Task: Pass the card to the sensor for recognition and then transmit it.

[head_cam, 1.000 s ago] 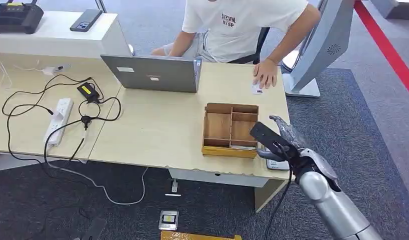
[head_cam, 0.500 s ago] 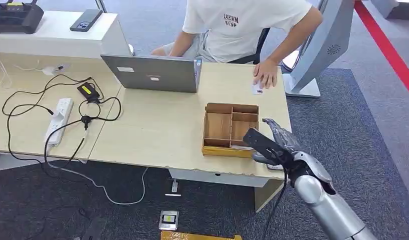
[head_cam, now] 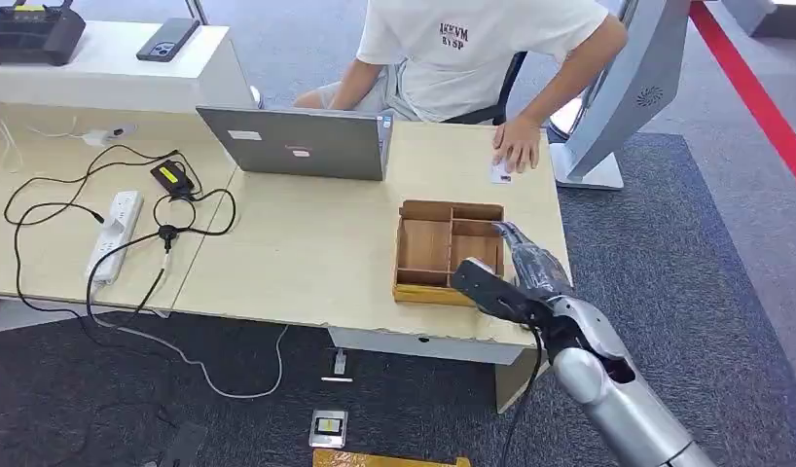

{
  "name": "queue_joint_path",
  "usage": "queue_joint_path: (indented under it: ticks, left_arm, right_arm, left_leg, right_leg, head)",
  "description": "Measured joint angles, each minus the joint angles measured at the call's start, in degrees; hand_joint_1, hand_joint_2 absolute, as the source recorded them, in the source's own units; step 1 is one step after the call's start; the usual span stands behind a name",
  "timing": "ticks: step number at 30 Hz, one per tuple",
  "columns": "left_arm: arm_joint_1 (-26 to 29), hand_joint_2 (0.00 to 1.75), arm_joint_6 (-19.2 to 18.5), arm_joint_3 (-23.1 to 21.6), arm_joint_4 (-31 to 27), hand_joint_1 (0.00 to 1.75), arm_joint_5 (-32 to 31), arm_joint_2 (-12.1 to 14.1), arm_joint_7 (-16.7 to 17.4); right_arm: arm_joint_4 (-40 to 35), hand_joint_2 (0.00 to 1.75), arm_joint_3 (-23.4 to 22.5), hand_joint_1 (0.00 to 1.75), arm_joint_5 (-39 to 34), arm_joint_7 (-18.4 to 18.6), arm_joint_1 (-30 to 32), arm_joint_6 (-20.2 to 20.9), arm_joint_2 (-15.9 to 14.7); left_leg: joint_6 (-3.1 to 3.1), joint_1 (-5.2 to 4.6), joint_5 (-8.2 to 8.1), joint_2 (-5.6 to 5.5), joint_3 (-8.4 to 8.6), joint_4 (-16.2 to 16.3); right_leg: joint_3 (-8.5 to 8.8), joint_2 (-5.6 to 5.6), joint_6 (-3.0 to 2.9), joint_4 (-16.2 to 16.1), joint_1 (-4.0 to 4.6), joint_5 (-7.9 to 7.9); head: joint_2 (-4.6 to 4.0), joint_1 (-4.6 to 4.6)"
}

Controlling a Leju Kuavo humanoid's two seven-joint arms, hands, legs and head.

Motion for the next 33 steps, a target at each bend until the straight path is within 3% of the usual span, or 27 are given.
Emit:
queue_joint_path:
  ticks: [8, 22, 33]
  left_arm:
    - [-0.01, 1.75, -0.24, 0.02, 0.00, 0.00, 0.77, -0.09, 0.02]
    - [-0.03, 1.75, 0.28, 0.04, 0.00, 0.00, 1.49, -0.57, -0.18]
    - [-0.03, 1.75, 0.28, 0.04, 0.00, 0.00, 1.79, -0.63, -0.48]
  right_arm:
    - [0.00, 1.75, 1.40, 0.00, 1.01, 0.13, -0.20, 2.21, 1.60]
    - [1.35, 1.75, 3.96, 0.00, 13.79, -3.71, -0.63, -9.68, 2.56]
    - [2.32, 1.75, 4.57, 0.00, 14.84, -4.57, -0.39, -11.36, 2.65]
  left_leg:
    - [0.00, 0.00, 0.00, 0.00, 0.00, 0.00]
    - [0.00, 0.00, 0.00, 0.00, 0.00, 0.00]
    - [0.00, 0.00, 0.00, 0.00, 0.00, 0.00]
  right_leg:
    - [0.00, 0.00, 0.00, 0.00, 0.00, 0.00]
    - [-0.01, 0.00, 0.00, -0.01, 0.00, 0.00]
    - [-0.01, 0.00, 0.00, -0.01, 0.00, 0.00]
  head:
    - [0.00, 0.00]
    - [0.00, 0.00]
    - [0.00, 0.00]
